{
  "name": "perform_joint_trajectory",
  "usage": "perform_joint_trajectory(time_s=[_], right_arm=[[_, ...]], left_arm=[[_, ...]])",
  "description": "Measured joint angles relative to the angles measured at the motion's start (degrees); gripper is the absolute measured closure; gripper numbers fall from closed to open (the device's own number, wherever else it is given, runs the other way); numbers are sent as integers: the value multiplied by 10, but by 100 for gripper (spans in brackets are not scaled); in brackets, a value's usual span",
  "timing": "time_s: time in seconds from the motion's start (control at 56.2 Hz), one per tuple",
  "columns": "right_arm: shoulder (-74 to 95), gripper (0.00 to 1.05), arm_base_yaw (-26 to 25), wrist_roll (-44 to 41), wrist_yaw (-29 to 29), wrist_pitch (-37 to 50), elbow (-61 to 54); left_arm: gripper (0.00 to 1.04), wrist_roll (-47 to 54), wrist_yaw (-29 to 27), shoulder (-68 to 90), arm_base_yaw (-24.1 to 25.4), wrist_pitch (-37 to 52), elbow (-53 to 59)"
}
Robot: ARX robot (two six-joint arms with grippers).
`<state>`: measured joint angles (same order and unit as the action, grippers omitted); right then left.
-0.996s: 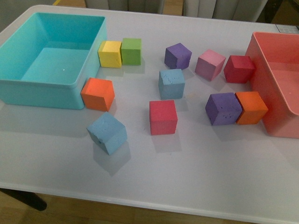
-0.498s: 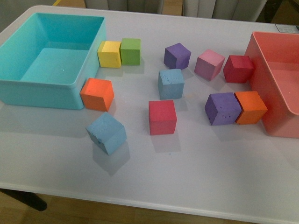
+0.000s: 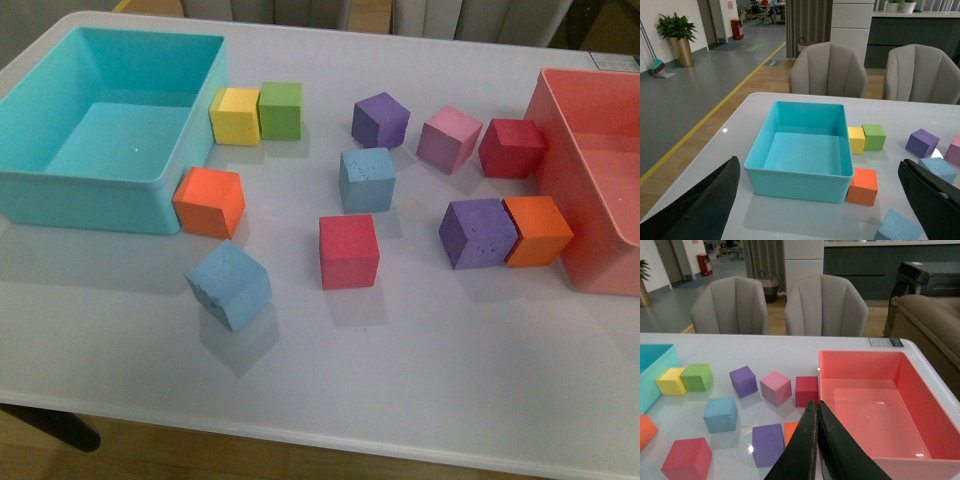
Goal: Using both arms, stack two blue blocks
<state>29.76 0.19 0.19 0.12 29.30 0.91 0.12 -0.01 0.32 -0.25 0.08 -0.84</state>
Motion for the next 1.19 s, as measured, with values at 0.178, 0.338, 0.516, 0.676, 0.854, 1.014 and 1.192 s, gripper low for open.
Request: perform_joint_trajectory(time_s=[0.178, 0.338, 0.516, 0.676, 0.854, 1.014, 1.192], right_arm=[[-55, 103, 0, 0, 0, -52, 0], [-102, 103, 0, 0, 0, -97, 0], [-142, 103, 0, 0, 0, -137, 0], [-171, 103, 0, 0, 0, -166, 0], [-194, 103, 0, 0, 0, -189, 0], [-289, 103, 0, 0, -1, -289, 0], [-293, 103, 0, 0, -1, -292, 0]], left_arm=[[9, 0, 0, 0, 0, 0, 0], [9, 0, 0, 0, 0, 0, 0], [9, 0, 0, 0, 0, 0, 0], [9, 0, 0, 0, 0, 0, 0], [9, 0, 0, 0, 0, 0, 0], [9, 0, 0, 0, 0, 0, 0], [9, 0, 0, 0, 0, 0, 0]])
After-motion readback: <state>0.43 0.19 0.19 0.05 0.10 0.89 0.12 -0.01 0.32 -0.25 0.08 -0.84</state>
